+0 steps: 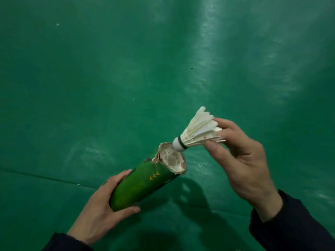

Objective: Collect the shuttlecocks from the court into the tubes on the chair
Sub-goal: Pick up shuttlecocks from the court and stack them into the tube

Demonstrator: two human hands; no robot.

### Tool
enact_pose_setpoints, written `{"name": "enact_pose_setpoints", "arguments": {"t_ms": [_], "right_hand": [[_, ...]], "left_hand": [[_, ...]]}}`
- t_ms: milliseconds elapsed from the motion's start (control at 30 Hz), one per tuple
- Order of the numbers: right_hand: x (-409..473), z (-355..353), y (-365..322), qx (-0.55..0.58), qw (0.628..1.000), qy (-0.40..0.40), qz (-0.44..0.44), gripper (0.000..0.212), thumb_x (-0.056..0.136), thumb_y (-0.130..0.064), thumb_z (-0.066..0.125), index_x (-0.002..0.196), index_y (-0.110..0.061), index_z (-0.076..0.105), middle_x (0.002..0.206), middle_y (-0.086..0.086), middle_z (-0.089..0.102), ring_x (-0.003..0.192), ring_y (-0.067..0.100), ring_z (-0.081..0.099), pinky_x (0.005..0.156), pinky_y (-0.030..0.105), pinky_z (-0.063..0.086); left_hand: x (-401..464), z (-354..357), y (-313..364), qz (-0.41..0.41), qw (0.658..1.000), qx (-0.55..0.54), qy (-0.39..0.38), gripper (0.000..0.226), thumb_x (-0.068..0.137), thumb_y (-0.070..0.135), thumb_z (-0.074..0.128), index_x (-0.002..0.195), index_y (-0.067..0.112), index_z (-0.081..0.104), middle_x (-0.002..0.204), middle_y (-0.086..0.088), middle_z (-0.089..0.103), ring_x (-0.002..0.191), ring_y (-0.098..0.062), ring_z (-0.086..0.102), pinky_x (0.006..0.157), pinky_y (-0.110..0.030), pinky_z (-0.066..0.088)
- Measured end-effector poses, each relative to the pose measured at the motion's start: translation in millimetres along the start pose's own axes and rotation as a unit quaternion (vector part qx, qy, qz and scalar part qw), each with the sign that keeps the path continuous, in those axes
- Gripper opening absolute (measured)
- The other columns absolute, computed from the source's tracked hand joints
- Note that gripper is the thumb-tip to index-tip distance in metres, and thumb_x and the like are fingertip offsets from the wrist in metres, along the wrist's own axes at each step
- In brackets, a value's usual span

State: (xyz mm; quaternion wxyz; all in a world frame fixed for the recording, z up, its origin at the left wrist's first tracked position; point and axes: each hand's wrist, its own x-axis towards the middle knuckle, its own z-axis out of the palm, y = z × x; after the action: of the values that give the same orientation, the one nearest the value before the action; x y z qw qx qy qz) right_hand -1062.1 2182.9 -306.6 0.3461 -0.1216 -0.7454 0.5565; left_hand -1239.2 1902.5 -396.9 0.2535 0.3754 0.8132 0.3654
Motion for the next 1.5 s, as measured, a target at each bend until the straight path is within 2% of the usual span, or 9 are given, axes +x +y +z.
{"name": "enact_pose_setpoints", "arguments": {"t_ms": [167, 400, 533, 667, 833, 1000, 1133, 1300, 1500], "right_hand": [[-17, 19, 18, -0.143, 0.98, -0.137, 0.024, 0.028, 0.102, -0.038, 0.055, 0.106, -0.017, 0.074, 0.137, -0.002, 0.057, 0.132, 0.018, 0.053, 0.109, 0.039, 0.042], [-30, 23, 31, -0.212, 0.941, -0.259, 0.051, 0.054, 0.105, -0.057, 0.025, 0.116, -0.026, 0.066, 0.169, -0.004, 0.012, 0.157, 0.015, -0.001, 0.125, 0.037, 0.01], [-31, 26, 43, -0.071, 0.938, -0.306, 0.147, 0.042, 0.101, -0.052, 0.043, 0.112, -0.02, 0.068, 0.163, -0.003, 0.027, 0.153, 0.006, 0.02, 0.124, 0.038, 0.023], [-38, 35, 64, -0.031, 0.952, -0.246, 0.181, 0.035, 0.091, -0.046, 0.068, 0.112, -0.018, 0.073, 0.12, 0.005, 0.063, 0.117, 0.022, 0.061, 0.103, 0.052, 0.045], [-52, 22, 82, 0.113, 0.945, -0.097, 0.292, 0.035, 0.087, -0.038, 0.073, 0.112, -0.014, 0.075, 0.108, 0.01, 0.074, 0.097, 0.018, 0.064, 0.102, 0.061, 0.043], [-57, 26, 87, 0.181, 0.928, -0.089, 0.313, 0.036, 0.085, -0.034, 0.071, 0.116, -0.017, 0.075, 0.117, 0.009, 0.074, 0.106, 0.016, 0.064, 0.104, 0.047, 0.049], [-58, 30, 85, -0.002, 0.957, -0.178, 0.229, 0.038, 0.098, -0.049, 0.052, 0.122, -0.027, 0.07, 0.135, 0.0, 0.058, 0.127, 0.006, 0.053, 0.111, 0.033, 0.041], [-52, 19, 80, -0.222, 0.966, -0.106, 0.08, 0.055, 0.095, -0.062, 0.053, 0.081, -0.012, 0.071, 0.131, -0.01, 0.042, 0.102, 0.013, 0.051, 0.088, 0.03, 0.046], [-50, 26, 70, -0.085, 0.976, -0.014, 0.199, 0.019, 0.087, -0.046, 0.075, 0.085, -0.028, 0.069, 0.064, -0.016, 0.053, 0.052, 0.003, 0.037, 0.05, 0.023, 0.029]], "left_hand": [[1, -2, 5, 0.005, 1.0, 0.004, 0.004, 0.089, 0.057, 0.085, 0.075, 0.136, 0.069, 0.039, 0.135, 0.037, 0.053, 0.122, 0.009, 0.055, 0.102, -0.008, 0.038], [8, -7, 0, 0.009, 0.998, 0.054, -0.027, 0.095, 0.059, 0.083, 0.075, 0.144, 0.062, 0.038, 0.136, 0.037, 0.052, 0.124, 0.006, 0.055, 0.102, -0.018, 0.042], [9, -3, -12, -0.005, 0.996, 0.077, -0.048, 0.099, 0.059, 0.086, 0.073, 0.146, 0.06, 0.035, 0.137, 0.034, 0.053, 0.124, 0.004, 0.054, 0.105, -0.031, 0.046], [8, 2, -24, -0.013, 0.995, 0.091, -0.042, 0.096, 0.064, 0.086, 0.068, 0.149, 0.053, 0.039, 0.138, 0.031, 0.053, 0.124, 0.005, 0.052, 0.104, -0.031, 0.044], [-30, -20, -88, -0.265, 0.93, 0.08, 0.241, 0.09, 0.077, 0.082, 0.052, 0.133, 0.011, 0.063, 0.136, -0.021, 0.059, 0.128, -0.038, 0.053, 0.112, -0.054, 0.037], [-51, -11, -93, -0.335, 0.794, -0.448, 0.24, 0.046, 0.102, 0.052, 0.048, 0.138, 0.026, 0.06, 0.12, -0.013, 0.07, 0.099, -0.039, 0.073, 0.092, -0.064, 0.055], [-41, -19, -91, -0.294, 0.746, -0.512, 0.309, 0.067, 0.088, 0.051, 0.065, 0.148, 0.025, 0.052, 0.119, -0.012, 0.066, 0.082, -0.019, 0.078, 0.077, -0.033, 0.063], [-34, -21, -96, -0.281, 0.759, -0.525, 0.264, 0.029, 0.092, 0.05, 0.059, 0.09, 0.028, 0.078, 0.098, 0.001, 0.077, 0.074, -0.014, 0.077, 0.065, -0.032, 0.064], [-17, -26, -88, -0.284, 0.761, -0.512, 0.278, 0.026, 0.09, 0.05, 0.055, 0.094, 0.026, 0.065, 0.085, 0.003, 0.073, 0.07, -0.012, 0.071, 0.056, -0.027, 0.06]]}}
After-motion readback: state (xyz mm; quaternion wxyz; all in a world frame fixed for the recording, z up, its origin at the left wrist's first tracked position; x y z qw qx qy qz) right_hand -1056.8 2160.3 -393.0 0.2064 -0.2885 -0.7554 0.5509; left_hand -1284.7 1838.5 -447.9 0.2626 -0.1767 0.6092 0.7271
